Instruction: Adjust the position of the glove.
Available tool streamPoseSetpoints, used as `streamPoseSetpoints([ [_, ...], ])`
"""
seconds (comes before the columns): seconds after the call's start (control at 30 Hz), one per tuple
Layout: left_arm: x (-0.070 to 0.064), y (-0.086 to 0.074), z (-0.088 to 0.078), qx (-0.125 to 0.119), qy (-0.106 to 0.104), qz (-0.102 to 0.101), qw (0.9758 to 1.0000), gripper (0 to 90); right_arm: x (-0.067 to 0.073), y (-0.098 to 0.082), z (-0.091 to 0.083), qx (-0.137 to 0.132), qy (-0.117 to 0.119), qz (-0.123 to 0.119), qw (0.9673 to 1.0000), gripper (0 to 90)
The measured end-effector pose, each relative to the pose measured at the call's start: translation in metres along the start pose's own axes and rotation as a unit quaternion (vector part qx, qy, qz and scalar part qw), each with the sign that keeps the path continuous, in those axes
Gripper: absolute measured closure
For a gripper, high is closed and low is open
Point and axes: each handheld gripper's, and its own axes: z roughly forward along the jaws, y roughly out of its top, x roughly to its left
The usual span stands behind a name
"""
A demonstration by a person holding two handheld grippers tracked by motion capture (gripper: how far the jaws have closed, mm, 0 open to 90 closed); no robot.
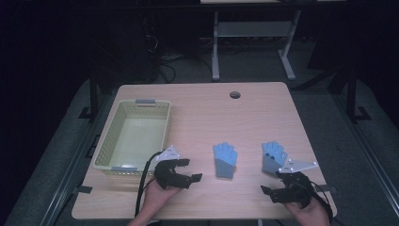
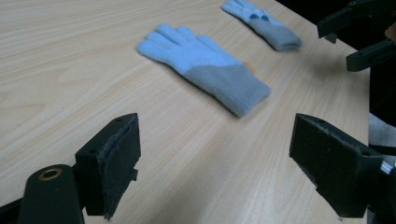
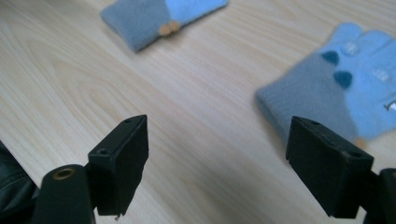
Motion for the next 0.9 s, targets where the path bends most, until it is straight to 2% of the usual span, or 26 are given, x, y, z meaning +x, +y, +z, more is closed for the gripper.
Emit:
streamPoseSetpoints([
  [0.2, -0.002, 0.001, -0.004, -0.009, -0.007, 0.001, 0.9999, 16.1, -0.001, 0.013, 0.003, 0.006, 0.002, -0.014, 0.9999, 21.7],
  [0.27, -0.003, 0.001, -0.004, -0.007, -0.009, 0.003, 0.9999, 16.0, -0.002, 0.017, 0.004, 0.016, 0.004, -0.013, 0.9998, 22.0],
  [0.57, -0.003, 0.001, -0.007, -0.013, -0.010, -0.001, 0.9999, 16.0, -0.014, 0.042, 0.006, 0.028, -0.001, -0.031, 0.9991, 24.6],
  [0.7, -0.003, 0.000, -0.007, -0.012, -0.009, 0.001, 0.9999, 16.0, -0.023, 0.051, 0.006, 0.037, 0.004, -0.026, 0.9990, 28.1],
  [0.9, -0.004, 0.000, -0.007, -0.011, -0.010, 0.000, 0.9999, 16.1, -0.035, 0.059, 0.006, 0.050, -0.002, -0.020, 0.9986, 30.3],
])
